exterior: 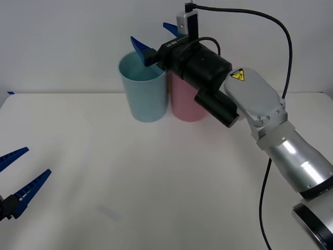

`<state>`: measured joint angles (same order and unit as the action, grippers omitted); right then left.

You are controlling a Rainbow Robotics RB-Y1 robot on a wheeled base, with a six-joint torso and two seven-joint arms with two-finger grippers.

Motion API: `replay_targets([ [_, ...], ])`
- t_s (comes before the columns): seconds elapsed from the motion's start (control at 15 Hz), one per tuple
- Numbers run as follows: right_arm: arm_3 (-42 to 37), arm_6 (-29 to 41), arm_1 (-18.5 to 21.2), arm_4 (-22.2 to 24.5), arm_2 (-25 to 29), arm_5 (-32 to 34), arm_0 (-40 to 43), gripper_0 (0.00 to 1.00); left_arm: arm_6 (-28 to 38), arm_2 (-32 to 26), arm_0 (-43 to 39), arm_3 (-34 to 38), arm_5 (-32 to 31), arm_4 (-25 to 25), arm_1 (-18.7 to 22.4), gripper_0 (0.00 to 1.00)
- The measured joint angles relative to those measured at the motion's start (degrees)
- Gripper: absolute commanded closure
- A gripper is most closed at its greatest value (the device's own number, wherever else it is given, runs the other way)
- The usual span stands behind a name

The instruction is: Grasp the object on the table and drop it into the matching bin: aluminum can to the light blue bin, PET bottle to the pink bin.

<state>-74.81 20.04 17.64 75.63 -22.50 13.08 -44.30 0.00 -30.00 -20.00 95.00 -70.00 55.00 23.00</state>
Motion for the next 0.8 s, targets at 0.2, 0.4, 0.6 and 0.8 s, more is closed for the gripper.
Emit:
replay_targets([
  [0.2,-10.2,0.7,5.1,-1.0,0.0,0.1,7.4,0.0,0.0,0.0,0.0,0.0,0.0,0.0,0.0,0.0],
  [0.4,-20.3,1.1,11.0,-2.9,0.2,0.1,15.5,0.0,0.0,0.0,0.0,0.0,0.0,0.0,0.0,0.0],
  [0.6,-30.0,1.0,16.7,-3.8,2.6,0.4,25.1,0.0,0.0,0.0,0.0,0.0,0.0,0.0,0.0,0.0],
  [0.8,-37.2,0.5,19.9,-5.1,8.8,5.9,35.2,0.0,0.0,0.0,0.0,0.0,0.0,0.0,0.0,0.0],
])
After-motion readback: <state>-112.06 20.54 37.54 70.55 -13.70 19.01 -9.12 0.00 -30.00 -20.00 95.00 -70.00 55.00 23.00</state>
